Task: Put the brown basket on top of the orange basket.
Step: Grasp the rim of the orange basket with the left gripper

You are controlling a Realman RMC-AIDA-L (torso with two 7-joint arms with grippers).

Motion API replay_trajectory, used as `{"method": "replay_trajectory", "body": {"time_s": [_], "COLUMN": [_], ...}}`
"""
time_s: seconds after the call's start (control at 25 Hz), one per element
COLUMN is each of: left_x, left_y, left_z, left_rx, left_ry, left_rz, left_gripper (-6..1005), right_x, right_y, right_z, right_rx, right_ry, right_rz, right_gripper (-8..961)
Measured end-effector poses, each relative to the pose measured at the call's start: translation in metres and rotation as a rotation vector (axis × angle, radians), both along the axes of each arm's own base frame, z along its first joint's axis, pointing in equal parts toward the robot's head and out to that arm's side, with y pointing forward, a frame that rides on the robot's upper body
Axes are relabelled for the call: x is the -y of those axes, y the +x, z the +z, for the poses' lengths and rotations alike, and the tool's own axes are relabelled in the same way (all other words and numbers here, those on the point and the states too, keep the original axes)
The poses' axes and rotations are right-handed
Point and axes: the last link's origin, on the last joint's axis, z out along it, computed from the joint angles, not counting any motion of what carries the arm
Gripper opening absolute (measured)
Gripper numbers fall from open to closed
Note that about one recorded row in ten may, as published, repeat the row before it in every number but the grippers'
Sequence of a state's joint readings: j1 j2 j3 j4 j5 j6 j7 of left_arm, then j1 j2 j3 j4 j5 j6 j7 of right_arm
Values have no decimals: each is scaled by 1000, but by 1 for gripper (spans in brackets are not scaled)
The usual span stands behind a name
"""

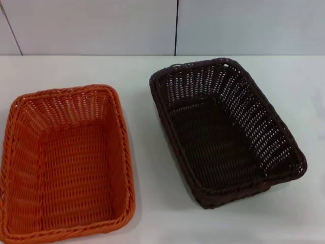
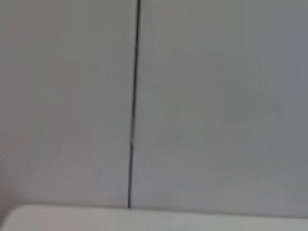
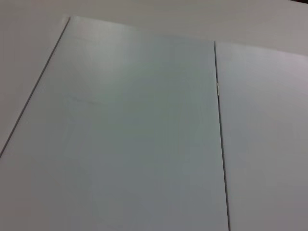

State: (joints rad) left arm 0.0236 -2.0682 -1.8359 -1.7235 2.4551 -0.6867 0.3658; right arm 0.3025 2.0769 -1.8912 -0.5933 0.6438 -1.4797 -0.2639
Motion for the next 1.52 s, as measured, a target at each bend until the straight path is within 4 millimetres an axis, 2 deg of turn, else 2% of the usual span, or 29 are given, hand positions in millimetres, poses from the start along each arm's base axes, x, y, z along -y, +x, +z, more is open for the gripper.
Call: {"method": "replay_trajectory", "body": {"time_s": [0.28,0.32,0.4,0.48,0.64,0.76,0.96,1.28,1.52], "left_x": [10,11,11,20,23,27,30,39,38], "left_y": [8,11,11,17,20,23,25,22,14], "left_z": [-1,-4,-4,-11,-14,-25,-39,-52,-62], "left_rx": [-82,-104,-104,-141,-149,-130,-103,-92,-87], "left_ry": [44,-21,-21,-132,-161,-247,-305,-382,-440], "left_rz": [0,43,43,149,200,278,314,380,435], "left_gripper": [630,629,626,624,619,616,610,601,594], "right_x": [1,1,1,0,-1,-1,-2,-4,-5], "right_y": [-1,-1,-1,-2,-3,-4,-4,-7,-9], "right_z": [1,1,1,1,1,1,1,0,-1], "right_rx": [1,1,2,3,4,5,5,4,6], "right_ry": [7,7,7,6,6,6,5,-1,-8], "right_rz": [8,8,10,12,17,18,20,26,38], "right_gripper": [791,791,791,791,791,790,790,791,791]}}
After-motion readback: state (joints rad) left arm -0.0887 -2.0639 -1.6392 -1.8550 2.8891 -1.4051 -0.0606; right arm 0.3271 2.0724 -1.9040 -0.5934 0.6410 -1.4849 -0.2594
